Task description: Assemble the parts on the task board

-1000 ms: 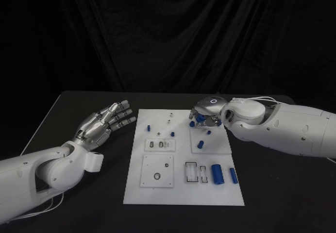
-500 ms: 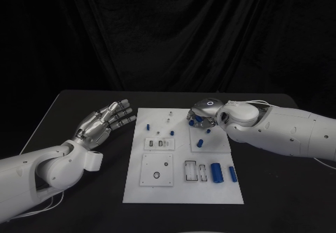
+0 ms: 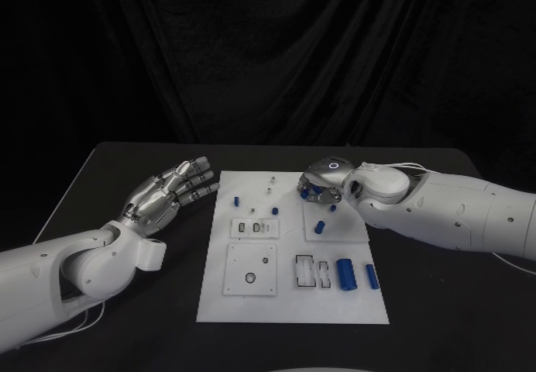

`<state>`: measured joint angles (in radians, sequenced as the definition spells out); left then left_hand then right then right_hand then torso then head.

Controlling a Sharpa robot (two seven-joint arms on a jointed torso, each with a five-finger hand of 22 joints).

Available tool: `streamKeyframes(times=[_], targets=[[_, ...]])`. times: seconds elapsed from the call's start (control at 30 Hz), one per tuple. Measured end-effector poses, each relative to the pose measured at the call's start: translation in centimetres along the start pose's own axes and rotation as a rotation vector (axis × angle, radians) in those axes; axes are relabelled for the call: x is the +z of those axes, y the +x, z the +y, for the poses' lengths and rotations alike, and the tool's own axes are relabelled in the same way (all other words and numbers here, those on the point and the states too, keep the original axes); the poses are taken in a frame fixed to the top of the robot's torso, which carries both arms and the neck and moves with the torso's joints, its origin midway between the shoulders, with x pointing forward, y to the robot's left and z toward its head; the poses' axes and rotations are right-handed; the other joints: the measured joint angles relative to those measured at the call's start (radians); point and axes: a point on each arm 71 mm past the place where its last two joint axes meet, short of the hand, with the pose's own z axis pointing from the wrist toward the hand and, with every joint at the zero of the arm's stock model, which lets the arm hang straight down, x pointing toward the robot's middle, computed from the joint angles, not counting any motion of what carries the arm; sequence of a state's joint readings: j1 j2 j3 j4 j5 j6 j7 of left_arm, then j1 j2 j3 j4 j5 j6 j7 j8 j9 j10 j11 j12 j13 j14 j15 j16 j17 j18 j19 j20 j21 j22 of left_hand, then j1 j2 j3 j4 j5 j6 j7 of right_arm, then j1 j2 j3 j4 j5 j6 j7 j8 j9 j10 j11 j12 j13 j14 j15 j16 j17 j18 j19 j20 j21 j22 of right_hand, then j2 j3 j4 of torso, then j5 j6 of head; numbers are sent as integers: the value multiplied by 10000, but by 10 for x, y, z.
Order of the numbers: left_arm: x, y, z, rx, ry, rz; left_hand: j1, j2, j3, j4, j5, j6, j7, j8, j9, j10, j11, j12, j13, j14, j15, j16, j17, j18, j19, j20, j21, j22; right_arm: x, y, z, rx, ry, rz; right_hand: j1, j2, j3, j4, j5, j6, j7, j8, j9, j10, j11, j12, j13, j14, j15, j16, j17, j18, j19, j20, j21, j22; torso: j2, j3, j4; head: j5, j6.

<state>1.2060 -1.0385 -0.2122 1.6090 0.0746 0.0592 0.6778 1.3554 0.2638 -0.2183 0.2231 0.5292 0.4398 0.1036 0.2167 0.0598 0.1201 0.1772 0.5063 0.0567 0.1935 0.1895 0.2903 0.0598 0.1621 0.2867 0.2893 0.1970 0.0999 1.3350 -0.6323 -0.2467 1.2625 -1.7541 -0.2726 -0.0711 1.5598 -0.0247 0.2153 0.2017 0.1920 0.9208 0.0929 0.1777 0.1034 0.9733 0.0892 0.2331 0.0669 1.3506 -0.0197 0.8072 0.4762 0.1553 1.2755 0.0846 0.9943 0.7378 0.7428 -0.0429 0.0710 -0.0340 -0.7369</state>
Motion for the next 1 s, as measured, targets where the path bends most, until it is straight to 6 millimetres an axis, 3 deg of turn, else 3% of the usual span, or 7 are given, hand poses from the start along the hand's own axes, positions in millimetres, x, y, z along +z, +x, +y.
streamKeyframes(times=[0.17,0.43,0.6,0.77,1.0], targets=[[0,-1,0,1,2,4,-1,0,11,-11,44,0,0,2,0,27,27,1,-1,0,0,0,-4,0,0,0,0,0,0,-1,2,44,-145,-347,79,-25,239,-248,-412,832,10,390,121,936,-212,79,30,103,-40,257,329,2,112,-42,502,696,0,-4,5,53,-25],[0,-2,0,10,5,-7,-1,-1,11,-10,44,-1,0,2,-1,28,28,1,-1,-1,0,0,-4,0,0,0,0,-1,-4,-6,6,140,-388,-1004,88,-12,315,-353,-855,947,-101,479,121,1669,-357,-20,19,205,-42,376,612,3,147,-78,786,1193,0,-9,6,138,-45],[0,-2,0,8,6,-5,38,38,39,-39,46,0,0,2,-2,28,28,0,-2,-1,-1,37,-4,0,0,0,0,-1,1,-28,9,-8,-540,-1541,86,-10,315,-353,-966,970,-115,501,121,1720,-338,-117,20,205,-42,376,564,4,148,-77,786,1196,3,-10,12,174,-54],[1,-1,0,0,5,13,77,-1,39,-39,92,35,36,1,-2,27,27,0,-2,-1,-1,37,-3,0,0,0,-1,-1,12,-50,16,-180,-710,-1926,74,1,303,-364,-1048,995,-128,501,121,1722,-340,-245,22,204,-42,345,533,5,147,-77,786,1193,1,-10,12,220,140],[3,0,1,-13,2,56,77,-1,66,-66,92,35,36,1,-3,27,27,0,-2,-1,0,37,-3,0,0,0,-1,-1,30,-59,16,-401,-572,-2073,9,-30,302,-365,-1049,1012,-143,501,120,1723,-341,-310,13,205,-42,326,532,6,147,-78,786,1196,0,-15,7,251,214]])
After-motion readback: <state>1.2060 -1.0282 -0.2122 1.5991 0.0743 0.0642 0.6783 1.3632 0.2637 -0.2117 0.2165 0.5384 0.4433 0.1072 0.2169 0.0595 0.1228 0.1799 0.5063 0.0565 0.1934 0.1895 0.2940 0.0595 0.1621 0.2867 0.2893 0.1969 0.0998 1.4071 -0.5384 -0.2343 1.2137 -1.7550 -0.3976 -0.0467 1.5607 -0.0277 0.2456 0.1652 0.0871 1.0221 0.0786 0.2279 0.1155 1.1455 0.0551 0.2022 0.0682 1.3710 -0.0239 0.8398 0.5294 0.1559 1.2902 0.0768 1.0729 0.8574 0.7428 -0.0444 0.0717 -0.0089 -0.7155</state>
